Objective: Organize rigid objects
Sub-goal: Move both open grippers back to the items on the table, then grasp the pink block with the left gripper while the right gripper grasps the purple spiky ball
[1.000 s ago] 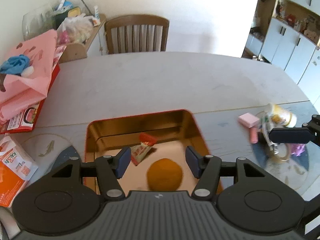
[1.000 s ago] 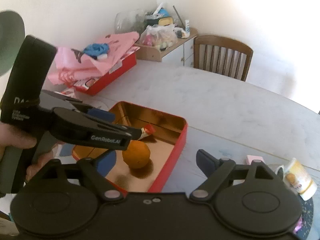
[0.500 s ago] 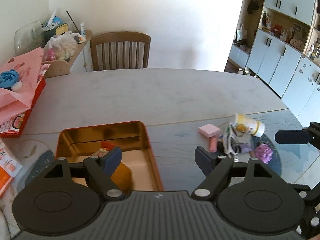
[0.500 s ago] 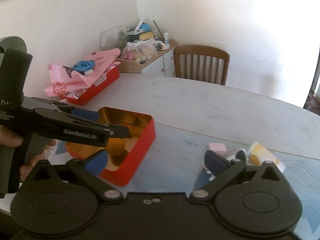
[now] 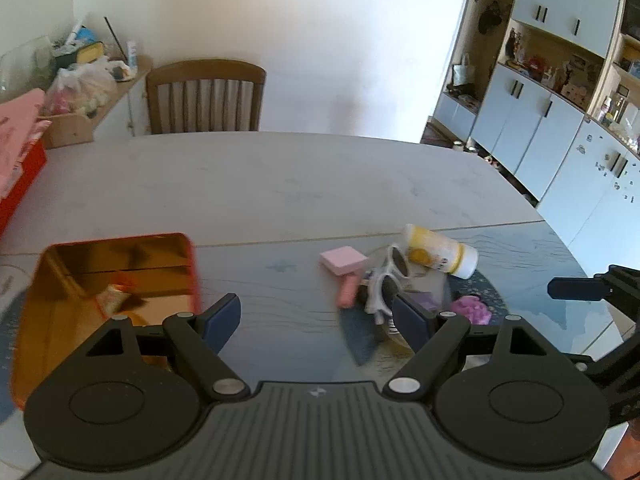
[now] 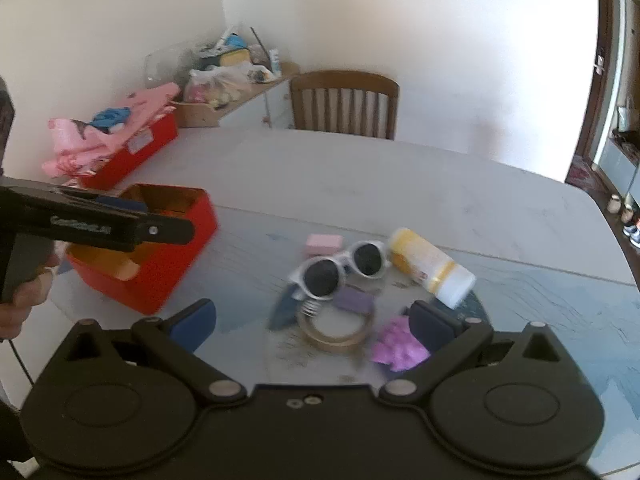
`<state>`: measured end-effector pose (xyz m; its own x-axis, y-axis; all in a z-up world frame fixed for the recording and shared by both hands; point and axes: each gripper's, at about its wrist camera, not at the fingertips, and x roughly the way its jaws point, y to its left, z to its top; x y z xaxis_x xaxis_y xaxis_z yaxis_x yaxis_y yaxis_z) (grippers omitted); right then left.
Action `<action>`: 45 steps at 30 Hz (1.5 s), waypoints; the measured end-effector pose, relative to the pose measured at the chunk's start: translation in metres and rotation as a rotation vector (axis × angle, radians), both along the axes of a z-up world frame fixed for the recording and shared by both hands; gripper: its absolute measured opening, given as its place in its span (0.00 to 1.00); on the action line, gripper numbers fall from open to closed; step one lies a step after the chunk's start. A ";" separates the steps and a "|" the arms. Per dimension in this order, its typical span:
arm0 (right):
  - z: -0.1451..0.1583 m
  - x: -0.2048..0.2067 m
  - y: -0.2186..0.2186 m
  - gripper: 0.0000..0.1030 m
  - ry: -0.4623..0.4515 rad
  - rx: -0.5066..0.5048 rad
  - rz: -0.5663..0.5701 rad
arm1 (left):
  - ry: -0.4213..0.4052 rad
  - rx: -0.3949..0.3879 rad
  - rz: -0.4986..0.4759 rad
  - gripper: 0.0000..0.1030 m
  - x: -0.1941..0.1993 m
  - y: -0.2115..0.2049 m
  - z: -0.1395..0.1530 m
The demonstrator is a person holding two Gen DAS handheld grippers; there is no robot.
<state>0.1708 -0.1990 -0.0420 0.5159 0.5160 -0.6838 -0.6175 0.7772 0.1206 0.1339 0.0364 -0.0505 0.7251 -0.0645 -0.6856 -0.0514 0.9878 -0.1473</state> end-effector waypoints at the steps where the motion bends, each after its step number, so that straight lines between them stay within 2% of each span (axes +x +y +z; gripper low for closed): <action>1: -0.003 0.003 -0.004 1.00 0.005 -0.004 0.000 | 0.004 0.000 -0.002 0.81 0.003 -0.005 -0.002; 8: -0.022 0.021 -0.026 1.00 0.023 -0.025 0.010 | 0.036 0.026 0.009 0.81 0.033 -0.032 -0.017; 18: -0.045 0.045 -0.035 0.92 0.051 -0.055 0.054 | 0.100 0.022 0.113 0.81 0.104 -0.023 -0.038; 29: -0.066 0.065 -0.031 0.81 0.094 -0.073 0.103 | 0.290 -0.090 0.163 0.81 0.173 -0.017 -0.074; 32: -0.070 0.068 -0.030 0.79 0.103 -0.069 0.107 | 0.324 -0.133 0.191 0.81 0.183 -0.013 -0.083; 38: -0.078 0.074 -0.027 0.75 0.120 -0.079 0.115 | 0.374 -0.129 0.205 0.80 0.194 -0.016 -0.097; 41: -0.081 0.077 -0.026 0.72 0.133 -0.077 0.117 | 0.373 -0.123 0.216 0.79 0.197 -0.016 -0.098; 44: -0.083 0.079 -0.024 0.71 0.133 -0.082 0.121 | 0.363 -0.121 0.212 0.75 0.197 -0.016 -0.098; 45: -0.084 0.079 -0.023 0.70 0.134 -0.085 0.122 | 0.361 -0.122 0.213 0.69 0.196 -0.017 -0.098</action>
